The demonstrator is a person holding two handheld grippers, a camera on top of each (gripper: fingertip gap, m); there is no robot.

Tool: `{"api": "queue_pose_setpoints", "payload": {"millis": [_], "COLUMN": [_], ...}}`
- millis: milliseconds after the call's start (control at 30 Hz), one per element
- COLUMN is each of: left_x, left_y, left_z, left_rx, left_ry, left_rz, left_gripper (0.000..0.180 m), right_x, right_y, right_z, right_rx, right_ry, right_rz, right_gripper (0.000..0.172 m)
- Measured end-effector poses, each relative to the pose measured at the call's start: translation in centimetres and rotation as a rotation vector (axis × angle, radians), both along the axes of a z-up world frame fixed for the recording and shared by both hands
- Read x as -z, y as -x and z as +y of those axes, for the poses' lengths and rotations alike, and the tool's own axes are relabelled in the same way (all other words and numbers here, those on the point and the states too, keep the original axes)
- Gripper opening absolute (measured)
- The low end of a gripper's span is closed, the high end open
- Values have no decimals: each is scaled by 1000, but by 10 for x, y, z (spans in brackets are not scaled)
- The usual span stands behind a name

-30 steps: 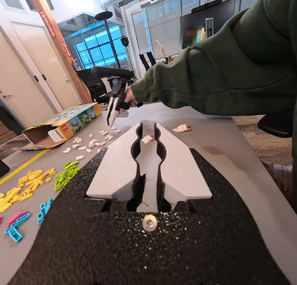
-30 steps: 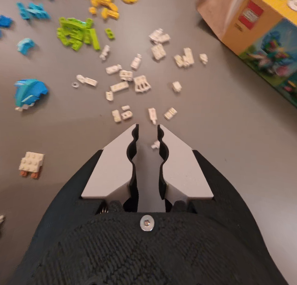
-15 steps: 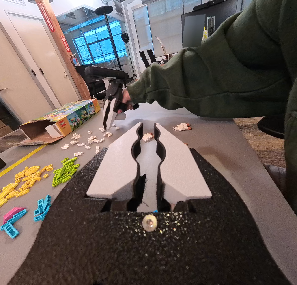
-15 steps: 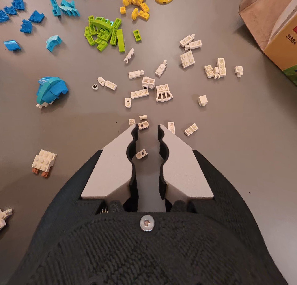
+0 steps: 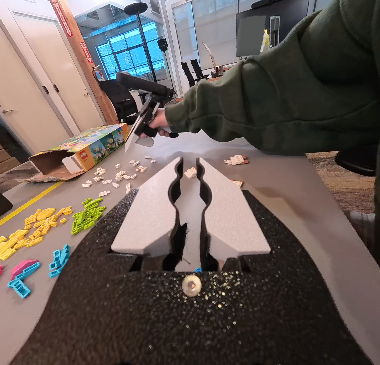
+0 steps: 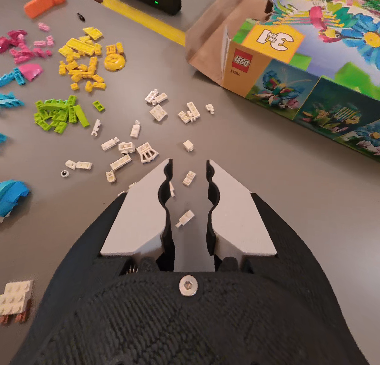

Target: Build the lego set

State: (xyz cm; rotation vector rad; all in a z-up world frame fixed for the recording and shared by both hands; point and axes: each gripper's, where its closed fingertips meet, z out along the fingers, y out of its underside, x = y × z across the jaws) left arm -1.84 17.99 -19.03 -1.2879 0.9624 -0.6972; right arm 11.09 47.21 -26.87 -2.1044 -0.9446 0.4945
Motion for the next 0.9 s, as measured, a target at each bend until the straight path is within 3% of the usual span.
{"api": "queue_pose_setpoints", "payload": {"millis": [233, 433, 633, 733, 900], "left_x": [0, 0, 0, 0, 1], "left_y": [0, -1, -1, -1, 0], "left_z": [-2, -2, -3, -3, -2], "left_rx": [8, 7, 11, 10, 7], "left_ry": [6, 4, 7, 4, 8], "left_rz": [0, 4, 5, 9, 10], "left_gripper": [5, 5, 5, 6, 6], "right_x": [10, 6, 8, 13, 21], "right_y": [17, 31, 76, 94, 101], "right_z": [10, 28, 24, 29, 42], "right_rx": [18, 83, -34, 35, 110], "right_ry": [48, 105, 184, 310, 338], "right_rz": [-33, 36, 23, 24, -94], "right_gripper": [30, 27, 24, 20, 18]}}
